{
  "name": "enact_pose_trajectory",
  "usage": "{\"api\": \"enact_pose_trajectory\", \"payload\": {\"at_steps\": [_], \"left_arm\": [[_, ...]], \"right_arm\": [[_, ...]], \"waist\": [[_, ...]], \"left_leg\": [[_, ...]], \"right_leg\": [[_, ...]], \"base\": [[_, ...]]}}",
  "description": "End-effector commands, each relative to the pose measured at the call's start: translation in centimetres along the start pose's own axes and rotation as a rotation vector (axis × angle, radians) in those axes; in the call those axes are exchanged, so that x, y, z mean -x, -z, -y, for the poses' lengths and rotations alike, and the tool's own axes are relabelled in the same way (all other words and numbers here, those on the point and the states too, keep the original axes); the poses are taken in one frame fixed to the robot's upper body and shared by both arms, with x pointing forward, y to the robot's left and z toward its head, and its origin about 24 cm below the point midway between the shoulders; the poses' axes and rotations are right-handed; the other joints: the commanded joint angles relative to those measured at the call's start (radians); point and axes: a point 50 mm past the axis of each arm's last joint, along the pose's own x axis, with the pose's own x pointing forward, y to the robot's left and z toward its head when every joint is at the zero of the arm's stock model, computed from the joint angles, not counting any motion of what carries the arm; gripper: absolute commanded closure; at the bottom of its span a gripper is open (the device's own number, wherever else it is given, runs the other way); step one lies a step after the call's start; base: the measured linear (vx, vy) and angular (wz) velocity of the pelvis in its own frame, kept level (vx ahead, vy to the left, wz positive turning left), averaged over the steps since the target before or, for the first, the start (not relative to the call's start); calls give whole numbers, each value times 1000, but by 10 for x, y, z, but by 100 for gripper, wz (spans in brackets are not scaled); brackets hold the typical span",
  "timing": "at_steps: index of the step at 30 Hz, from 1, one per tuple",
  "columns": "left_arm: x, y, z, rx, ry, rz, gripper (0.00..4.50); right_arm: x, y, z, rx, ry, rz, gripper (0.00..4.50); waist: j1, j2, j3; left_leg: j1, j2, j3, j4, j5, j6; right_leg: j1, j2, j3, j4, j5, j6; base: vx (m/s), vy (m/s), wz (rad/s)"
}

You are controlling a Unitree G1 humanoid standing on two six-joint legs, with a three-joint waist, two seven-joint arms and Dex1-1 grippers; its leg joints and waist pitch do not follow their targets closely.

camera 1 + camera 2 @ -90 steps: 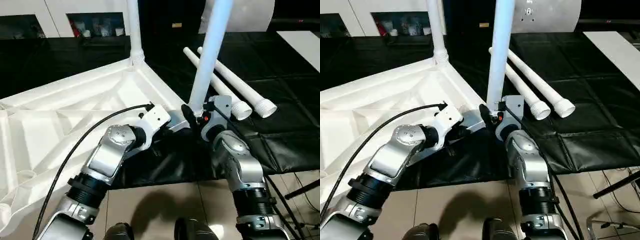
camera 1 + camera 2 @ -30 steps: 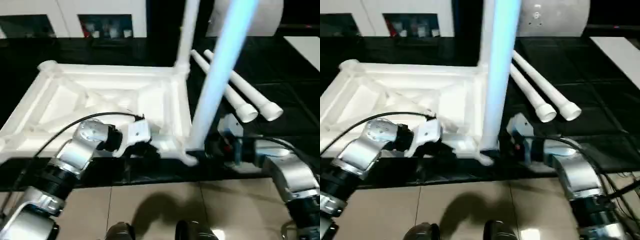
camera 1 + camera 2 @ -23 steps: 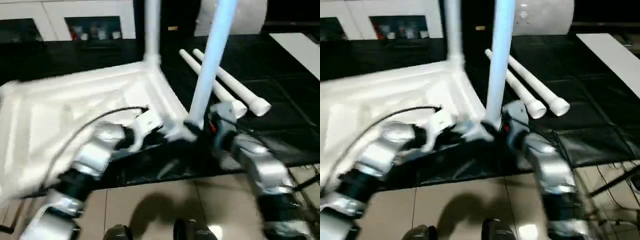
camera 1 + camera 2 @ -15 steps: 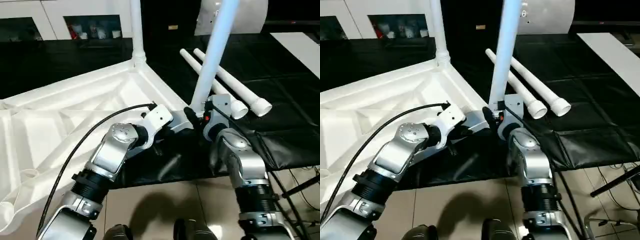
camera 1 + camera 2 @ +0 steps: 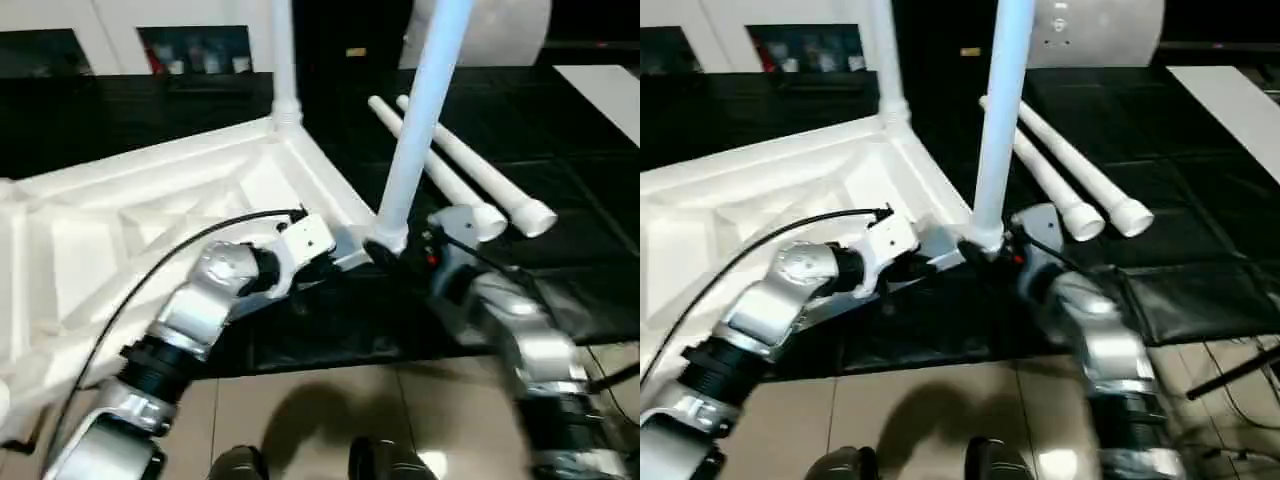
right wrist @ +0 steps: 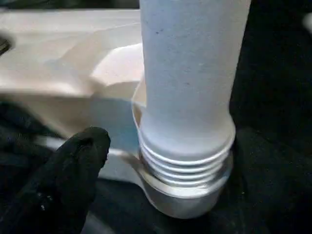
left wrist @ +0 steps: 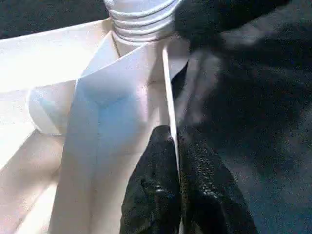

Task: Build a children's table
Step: Rotate leg to tighten

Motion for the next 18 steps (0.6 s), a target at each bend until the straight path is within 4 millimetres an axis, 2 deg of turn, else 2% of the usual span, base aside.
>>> {"api": "enact_pose_trajectory", "payload": {"at_steps": [1, 2, 4, 7, 9, 10, 12, 13, 16, 18], "left_arm": [[5, -19, 2, -143, 122, 78, 450], [7, -17, 3, -156, 154, 67, 450], [11, -13, 4, -163, 197, 58, 450], [15, -10, 4, -176, 253, 50, 450], [19, -9, 5, -192, 299, 43, 450], [21, -8, 5, -202, 325, 37, 450], [23, -7, 3, -214, 337, 24, 450], [23, -7, 3, -215, 338, 23, 450], [25, -6, -2, -229, 341, 16, 450], [26, -6, -2, -230, 341, 16, 450]], "right_arm": [[8, -6, -5, 73, -155, -12, 5], [11, -6, -5, 88, -202, -27, 5], [15, -5, -5, 112, -253, -51, 5], [16, -5, -3, 149, -298, -79, 5], [16, -5, -2, 166, -323, -87, 5], [15, -5, -1, 176, -342, -92, 5], [15, -5, -2, 169, -396, -103, 5], [15, -5, -2, 169, -399, -103, 34], [16, -4, -4, 145, -465, -117, 42], [17, -4, -4, 139, -475, -120, 71]], "waist": [[0, 6, -98], [6, 6, -98], [13, 8, -98], [15, 4, -101], [15, 5, -101], [16, 2, -102], [15, 2, -100], [15, 0, -99], [15, -3, -100], [16, -2, -100]], "left_leg": [[10, 30, -1, -60, -185, 101], [11, 31, -3, -61, -186, 104], [14, 33, -1, -61, -189, 104], [13, 36, -2, -62, -183, 97], [13, 37, -2, -62, -176, 97], [11, 34, -1, -60, -176, 98], [12, 33, 0, -61, -185, 97], [11, 33, -1, -61, -186, 96], [11, 33, 0, -60, -180, 97], [11, 34, -1, -60, -179, 96]], "right_leg": [[68, -76, 55, -76, -324, -167], [70, -76, 55, -76, -329, -161], [66, -78, 56, -75, -334, -168], [67, -78, 56, -72, -314, -183], [67, -79, 57, -68, -297, -193], [69, -82, 56, -69, -307, -190], [68, -79, 55, -72, -331, -183], [69, -80, 55, -73, -346, -177], [69, -79, 54, -75, -357, -169], [68, -78, 54, -73, -357, -170]], "base": [[0, 0, 0], [0, 0, 0], [0, 0, 0], [0, 0, 0], [0, 0, 0], [0, 0, 0], [0, 0, 0], [0, 0, 0], [0, 0, 0], [0, 0, 0]]}}
